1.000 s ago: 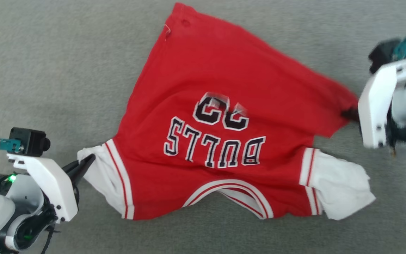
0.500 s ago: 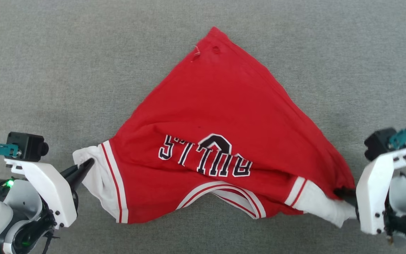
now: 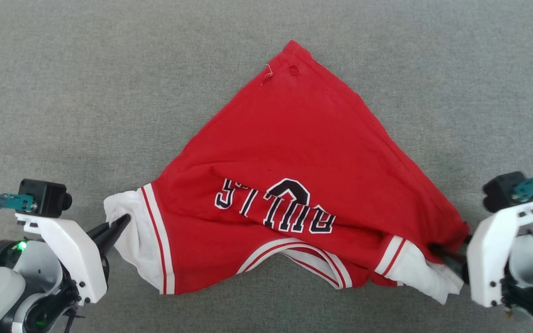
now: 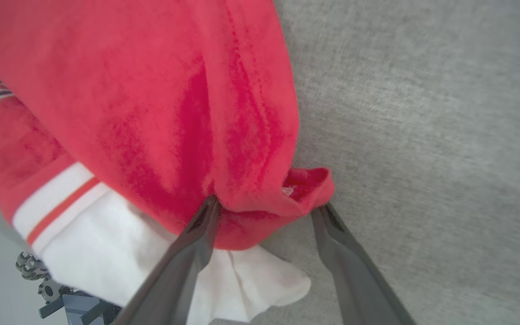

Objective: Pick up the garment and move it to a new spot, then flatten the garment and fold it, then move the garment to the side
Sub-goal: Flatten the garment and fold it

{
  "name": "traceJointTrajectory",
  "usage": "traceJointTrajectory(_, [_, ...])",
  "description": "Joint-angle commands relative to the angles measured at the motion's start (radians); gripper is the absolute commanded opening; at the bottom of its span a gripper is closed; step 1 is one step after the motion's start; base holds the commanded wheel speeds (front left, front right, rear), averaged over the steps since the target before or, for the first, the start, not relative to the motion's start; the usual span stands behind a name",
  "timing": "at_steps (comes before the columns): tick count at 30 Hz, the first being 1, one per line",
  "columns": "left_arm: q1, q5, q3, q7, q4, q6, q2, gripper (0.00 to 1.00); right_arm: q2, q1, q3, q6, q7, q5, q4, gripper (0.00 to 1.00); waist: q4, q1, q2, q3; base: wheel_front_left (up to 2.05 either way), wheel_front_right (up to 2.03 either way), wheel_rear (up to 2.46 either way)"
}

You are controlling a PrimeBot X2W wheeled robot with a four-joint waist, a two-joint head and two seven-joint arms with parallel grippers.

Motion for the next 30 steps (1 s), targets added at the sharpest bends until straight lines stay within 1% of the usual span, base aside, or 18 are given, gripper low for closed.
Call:
traceJointTrajectory(1, [0.012, 0.007, -0.001, -0.008, 0.003, -0.002, -0.002, 0.0, -0.005, 0.014, -0.014, -0.005, 0.012, 0.005, -0.028, 1.0, 0.001, 0.0, 0.0, -0.008, 0.0, 0.0, 0.0])
traceJointTrajectory(5, [0.024, 0.0, -0.003, -0.009, 0.003, -0.004, 0.0, 0.0, 0.007, 0.002, -0.056, -0.003, 0.044, 0.022, -0.149, 1.0, 0.006, 0.0, 0.0, -0.025, 0.0, 0.0, 0.0])
traceJointTrajectory(7, [0.024, 0.001, -0.005, -0.006, 0.001, -0.004, -0.001, 0.0, 0.004, -0.011, -0.074, -0.003, 0.045, 0.006, -0.202, 1.0, 0.013, 0.0, 0.0, -0.031, 0.0, 0.0, 0.0])
traceJointTrajectory(8, [0.024, 0.002, -0.006, -0.005, 0.0, -0.004, -0.002, 0.0, 0.015, -0.021, -0.086, -0.003, 0.042, 0.005, -0.222, 1.0, 0.016, 0.0, 0.0, -0.033, 0.0, 0.0, 0.0])
traceJointTrajectory(10, [0.021, 0.005, -0.008, -0.004, -0.002, -0.003, -0.006, 0.0, 0.028, -0.05, -0.095, -0.003, 0.032, 0.004, -0.254, 1.0, 0.025, 0.0, 0.0, -0.034, 0.0, 0.0, 0.0])
traceJointTrajectory(14, [0.004, 0.013, -0.013, -0.004, -0.002, -0.011, -0.02, 0.0, 0.022, -0.129, -0.07, -0.003, -0.022, -0.017, -0.267, 1.0, 0.05, 0.0, 0.0, -0.029, 0.0, 0.0, 0.0])
traceJointTrajectory(18, [-0.02, 0.023, -0.026, 0.006, 0.013, -0.024, -0.041, 0.0, 0.005, -0.229, -0.015, -0.003, -0.107, -0.04, -0.195, 1.0, 0.081, 0.0, 0.0, -0.019, 0.0, 0.0, 0.0])
traceJointTrajectory(21, [-0.04, 0.033, -0.038, 0.013, 0.029, -0.037, -0.064, 0.0, -0.012, -0.31, 0.04, -0.003, -0.189, -0.041, -0.104, 1.0, 0.11, 0.0, 0.0, -0.012, 0.0, 0.0, 0.0])
traceJointTrajectory(26, [-0.087, 0.055, -0.062, 0.024, 0.063, -0.067, -0.114, 0.0, -0.039, -0.458, 0.117, -0.003, -0.304, -0.032, 0.093, 1.0, 0.169, 0.0, 0.0, 0.003, 0.0, 0.0, 0.0])
traceJointTrajectory(30, [-0.13, 0.074, -0.079, 0.03, 0.098, -0.1, -0.159, 0.0, -0.055, -0.574, 0.186, -0.003, -0.345, -0.028, 0.248, 1.0, 0.219, 0.0, 0.0, 0.021, 0.0, 0.0, 0.0])
